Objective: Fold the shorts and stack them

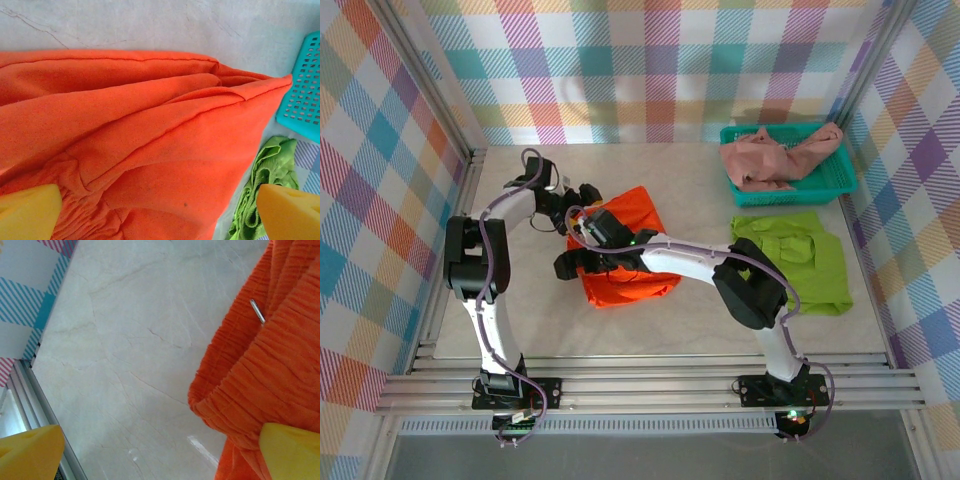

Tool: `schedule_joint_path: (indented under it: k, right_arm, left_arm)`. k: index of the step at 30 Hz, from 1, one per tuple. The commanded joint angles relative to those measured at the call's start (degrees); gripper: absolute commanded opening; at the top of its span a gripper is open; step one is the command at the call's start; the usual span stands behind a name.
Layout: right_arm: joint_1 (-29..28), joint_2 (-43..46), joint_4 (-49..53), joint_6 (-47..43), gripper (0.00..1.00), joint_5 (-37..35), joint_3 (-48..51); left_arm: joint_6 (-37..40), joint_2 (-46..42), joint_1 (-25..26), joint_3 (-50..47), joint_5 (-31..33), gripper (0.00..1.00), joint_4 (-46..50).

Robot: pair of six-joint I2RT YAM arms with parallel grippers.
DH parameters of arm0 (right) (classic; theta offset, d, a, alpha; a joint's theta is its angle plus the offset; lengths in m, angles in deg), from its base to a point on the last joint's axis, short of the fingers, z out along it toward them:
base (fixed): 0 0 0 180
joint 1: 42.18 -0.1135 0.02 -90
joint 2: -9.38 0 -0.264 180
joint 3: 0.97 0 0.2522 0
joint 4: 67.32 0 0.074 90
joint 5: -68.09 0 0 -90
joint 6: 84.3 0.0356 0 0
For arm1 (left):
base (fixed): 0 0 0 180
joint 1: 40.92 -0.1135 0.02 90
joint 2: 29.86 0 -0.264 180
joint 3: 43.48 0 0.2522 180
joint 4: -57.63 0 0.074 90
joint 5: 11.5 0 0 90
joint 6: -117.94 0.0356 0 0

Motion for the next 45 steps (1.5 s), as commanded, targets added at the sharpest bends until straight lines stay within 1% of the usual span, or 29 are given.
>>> schedule_joint_path:
  k: [1, 6, 10, 15, 18, 23, 29, 33, 37, 40, 45]
  right_arm:
    - [-0.65, 0.58, -1.77, 0.08, 0.99, 1.16, -2.30]
    - [-0.62, 1.69, -3.50, -0.91, 0.99, -0.62, -2.05]
    - [-0.62, -1.74, -3.10, -0.53, 0.99, 0.21, -4.20]
    - [-0.70, -5.57, -3.46, 1.62, 0.99, 1.80, -4.57]
    - [-0.68, -7.19, -4.39, 3.60, 1.00, 3.15, -2.38]
    - [-1.58, -8.18, -8.83, 7.65, 1.00, 4.79, 3.76]
    - [-4.01, -8.50, -12.29, 10.76, 0.99, 5.31, 6.72]
    - [-4.62, -7.22, -14.32, 12.26, 0.99, 5.57, 7.63]
    - [-4.75, -4.51, -14.51, 11.72, 1.00, 5.41, 7.39]
    - [-4.62, 0.20, -14.02, 9.50, 0.99, 3.62, 7.21]
    - [-3.78, 11.58, -9.72, 3.46, 1.00, -0.54, 8.99]
  left_arm:
    - [1.34, 0.26, -0.49, -1.46, -0.09, 1.00, -0.08]
    - [1.78, 0.35, -0.58, -2.04, 0.00, 1.00, -0.20]
    - [1.95, 0.57, -0.71, -2.10, 0.09, 1.00, -0.10]
    - [2.20, 0.68, -1.06, -2.28, 0.18, 1.00, -0.09]
    - [2.49, 1.03, -1.19, -2.07, 0.17, 1.00, -0.03]
    - [3.27, 1.91, -1.41, -1.48, 0.87, 1.00, 0.39]
    - [4.13, 3.43, -1.47, -1.38, 2.35, 1.00, -0.13]
    - [5.30, 4.06, -1.72, -0.82, 3.60, 1.00, -0.18]
    - [5.52, 3.01, -2.07, 1.25, 2.47, 1.00, 0.52]
    - [5.90, -0.09, -2.16, 3.66, 1.94, 1.00, 2.25]
    - [6.29, -7.10, -2.49, 7.48, 2.23, 1.00, 6.28]
